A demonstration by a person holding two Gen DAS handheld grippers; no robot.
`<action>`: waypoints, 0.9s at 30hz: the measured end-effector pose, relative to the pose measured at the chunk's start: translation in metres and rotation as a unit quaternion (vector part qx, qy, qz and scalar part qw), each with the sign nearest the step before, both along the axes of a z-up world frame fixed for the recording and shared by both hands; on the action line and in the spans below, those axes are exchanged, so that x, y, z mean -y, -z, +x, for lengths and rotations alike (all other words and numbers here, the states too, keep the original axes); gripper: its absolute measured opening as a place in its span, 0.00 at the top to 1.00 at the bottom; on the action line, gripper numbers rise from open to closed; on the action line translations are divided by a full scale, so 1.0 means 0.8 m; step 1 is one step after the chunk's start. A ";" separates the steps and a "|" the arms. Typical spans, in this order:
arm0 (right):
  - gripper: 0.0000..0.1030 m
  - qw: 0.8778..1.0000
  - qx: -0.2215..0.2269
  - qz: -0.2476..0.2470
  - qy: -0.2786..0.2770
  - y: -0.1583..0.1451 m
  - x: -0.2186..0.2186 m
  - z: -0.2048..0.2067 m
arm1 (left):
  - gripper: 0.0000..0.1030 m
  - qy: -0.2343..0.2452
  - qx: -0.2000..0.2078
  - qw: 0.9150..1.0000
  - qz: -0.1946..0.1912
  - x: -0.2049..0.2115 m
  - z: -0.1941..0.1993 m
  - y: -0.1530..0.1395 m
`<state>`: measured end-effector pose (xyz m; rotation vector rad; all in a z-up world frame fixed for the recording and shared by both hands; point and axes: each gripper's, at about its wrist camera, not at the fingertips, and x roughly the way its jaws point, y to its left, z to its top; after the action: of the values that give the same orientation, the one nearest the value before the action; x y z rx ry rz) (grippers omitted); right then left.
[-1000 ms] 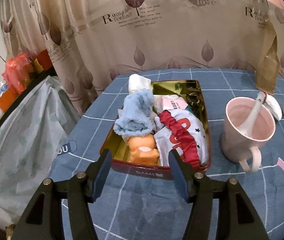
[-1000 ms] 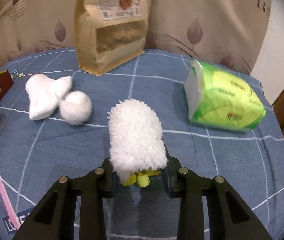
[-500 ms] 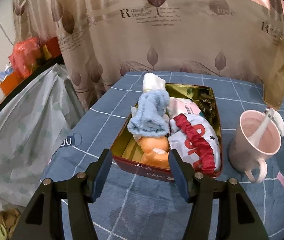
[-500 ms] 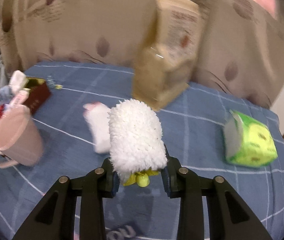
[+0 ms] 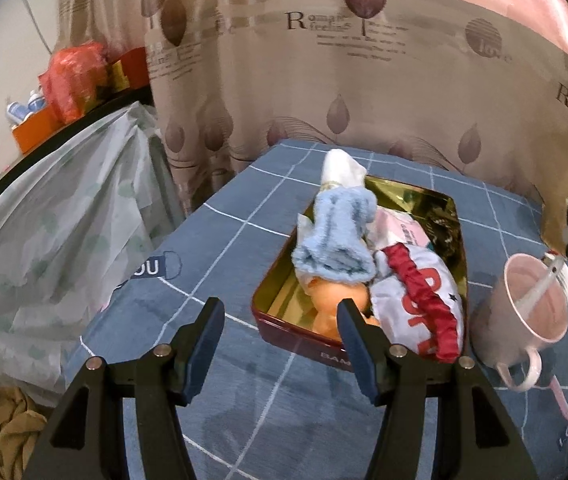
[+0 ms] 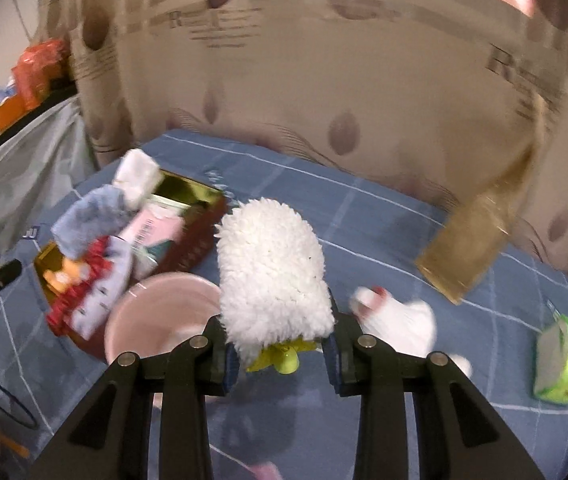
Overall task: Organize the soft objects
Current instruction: 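Carry the white fluffy toy into the tin tray and open the right gripper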
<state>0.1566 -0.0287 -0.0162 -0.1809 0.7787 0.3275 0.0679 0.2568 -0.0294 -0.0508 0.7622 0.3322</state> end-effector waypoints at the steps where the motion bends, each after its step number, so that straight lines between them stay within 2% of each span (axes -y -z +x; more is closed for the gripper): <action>1: 0.70 1.000 -0.001 0.000 -0.009 -0.002 -0.013 0.004 | 0.42 -0.005 0.001 1.000 0.001 -0.002 0.000 -0.001; 11: 0.70 0.996 -0.041 0.016 -0.074 0.004 -0.117 0.039 | 0.42 -0.031 0.007 0.999 -0.022 -0.023 0.000 -0.003; 17: 0.69 0.995 -0.070 0.019 -0.073 0.016 -0.162 0.077 | 0.42 -0.023 0.002 0.999 -0.026 -0.022 0.002 0.000; 21: 0.67 0.994 -0.083 0.016 -0.073 0.028 -0.184 0.096 | 0.42 -0.015 -0.003 1.000 -0.015 -0.017 0.005 0.003; 24: 0.62 0.993 -0.094 0.011 -0.072 0.038 -0.195 0.105 | 0.42 -0.013 -0.003 1.000 -0.022 -0.019 0.006 0.003; 26: 0.48 0.991 -0.106 0.007 -0.083 0.045 -0.202 0.107 | 0.42 -0.014 -0.006 1.000 -0.025 -0.020 0.007 0.005; 27: 0.45 0.991 -0.105 0.007 -0.087 0.046 -0.203 0.105 | 0.42 -0.015 -0.007 1.000 -0.024 -0.020 0.007 0.006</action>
<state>0.2408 0.1339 -0.0534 -0.2047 0.9719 0.5239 0.0738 0.2731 -0.0344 -0.1045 0.7840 0.3426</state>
